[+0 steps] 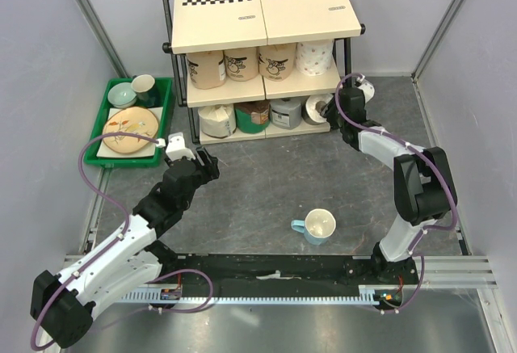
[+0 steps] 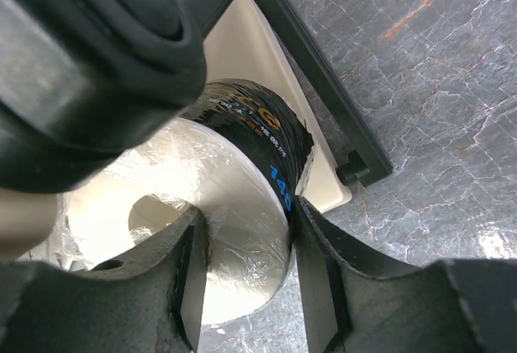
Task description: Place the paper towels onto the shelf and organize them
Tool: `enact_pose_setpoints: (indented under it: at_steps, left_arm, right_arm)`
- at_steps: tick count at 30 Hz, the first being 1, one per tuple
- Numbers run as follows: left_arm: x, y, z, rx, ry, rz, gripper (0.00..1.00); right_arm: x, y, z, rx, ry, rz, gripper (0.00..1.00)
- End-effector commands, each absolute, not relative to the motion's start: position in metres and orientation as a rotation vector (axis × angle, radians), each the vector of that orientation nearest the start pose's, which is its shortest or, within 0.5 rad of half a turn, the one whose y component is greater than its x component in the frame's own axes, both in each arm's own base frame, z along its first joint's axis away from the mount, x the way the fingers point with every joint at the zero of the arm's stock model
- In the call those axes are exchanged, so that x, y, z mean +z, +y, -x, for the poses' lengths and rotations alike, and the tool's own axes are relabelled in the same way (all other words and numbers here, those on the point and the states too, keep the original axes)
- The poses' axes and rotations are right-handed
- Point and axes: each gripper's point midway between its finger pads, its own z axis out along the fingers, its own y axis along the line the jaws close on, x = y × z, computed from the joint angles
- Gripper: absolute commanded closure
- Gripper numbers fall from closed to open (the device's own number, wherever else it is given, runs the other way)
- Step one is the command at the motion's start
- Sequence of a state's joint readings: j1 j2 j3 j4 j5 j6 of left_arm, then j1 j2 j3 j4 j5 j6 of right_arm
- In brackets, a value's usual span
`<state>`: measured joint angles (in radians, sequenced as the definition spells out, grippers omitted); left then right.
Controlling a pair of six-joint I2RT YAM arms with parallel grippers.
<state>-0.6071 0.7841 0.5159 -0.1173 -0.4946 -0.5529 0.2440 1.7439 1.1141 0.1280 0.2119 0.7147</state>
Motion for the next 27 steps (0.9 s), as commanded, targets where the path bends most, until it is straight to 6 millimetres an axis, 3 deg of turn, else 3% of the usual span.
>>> enact_pose_setpoints:
  at_steps: [1, 5, 8, 27]
  left_arm:
    - [0.177, -0.112, -0.28, -0.307, 1.86, 0.297, 0.27]
    - [0.176, -0.113, -0.28, -0.308, 1.863, 0.297, 0.27]
    - [0.176, -0.112, -0.28, -0.305, 1.861, 0.298, 0.27]
    - [0.179, -0.112, -0.279, -0.312, 1.858, 0.295, 0.27]
  right_arm:
    - [0.172, 0.119, -0.512, 0.455, 1.869, -0.588, 0.48]
    - [0.175, 0.117, -0.51, 0.448, 1.864, -0.588, 0.36]
    - [0.177, 0.116, -0.508, 0.445, 1.86, -0.59, 0.34]
    - [0.195, 0.102, -0.487, 0.421, 1.815, -0.591, 0.32]
